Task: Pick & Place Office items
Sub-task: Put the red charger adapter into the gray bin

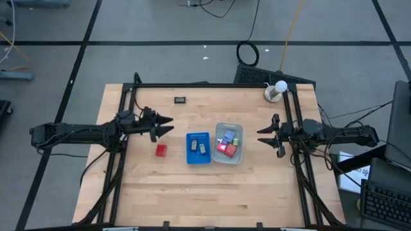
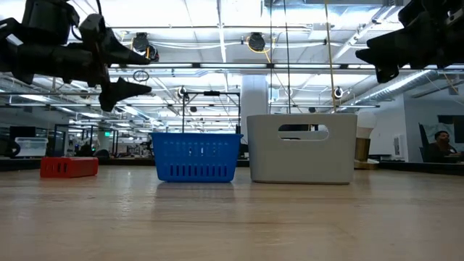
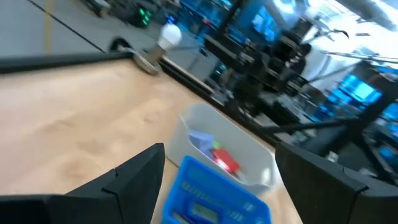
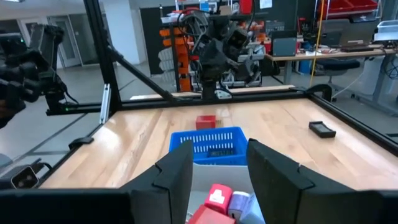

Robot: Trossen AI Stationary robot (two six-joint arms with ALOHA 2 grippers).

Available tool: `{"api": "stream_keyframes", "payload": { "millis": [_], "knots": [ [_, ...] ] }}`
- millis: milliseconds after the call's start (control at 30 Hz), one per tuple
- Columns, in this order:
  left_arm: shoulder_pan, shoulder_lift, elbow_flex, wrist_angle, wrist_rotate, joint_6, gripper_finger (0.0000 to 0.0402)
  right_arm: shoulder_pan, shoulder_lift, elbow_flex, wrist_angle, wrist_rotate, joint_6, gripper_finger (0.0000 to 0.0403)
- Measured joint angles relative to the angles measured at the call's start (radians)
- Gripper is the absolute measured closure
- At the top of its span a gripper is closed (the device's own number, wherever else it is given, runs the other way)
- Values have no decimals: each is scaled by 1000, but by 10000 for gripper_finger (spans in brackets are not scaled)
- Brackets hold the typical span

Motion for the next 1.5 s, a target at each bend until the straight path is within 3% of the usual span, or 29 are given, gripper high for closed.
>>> {"api": "stream_keyframes", "payload": {
  "millis": [200,333,467,600,733,800,1000,1333,1500],
  "knots": [
    [-61,0,0,3,66,-37,107,0,0,0,17,0,3,259],
    [-192,3,12,17,108,-29,103,0,0,0,17,1,25,259],
    [-387,44,91,-53,-19,41,102,0,0,0,17,1,29,259],
    [-543,88,275,-425,-196,55,105,0,0,0,16,1,29,259],
    [-653,188,453,-839,-398,-89,103,0,0,0,16,1,29,259],
    [-685,252,510,-953,-430,-168,103,0,0,0,16,1,27,259],
    [-698,442,590,-1101,-317,-447,103,0,0,0,16,1,28,259],
    [-561,612,590,-1145,-247,-558,103,0,0,0,18,1,27,259],
    [-470,622,592,-1192,-39,-675,103,0,0,0,32,2,11,259]
  ]
}}
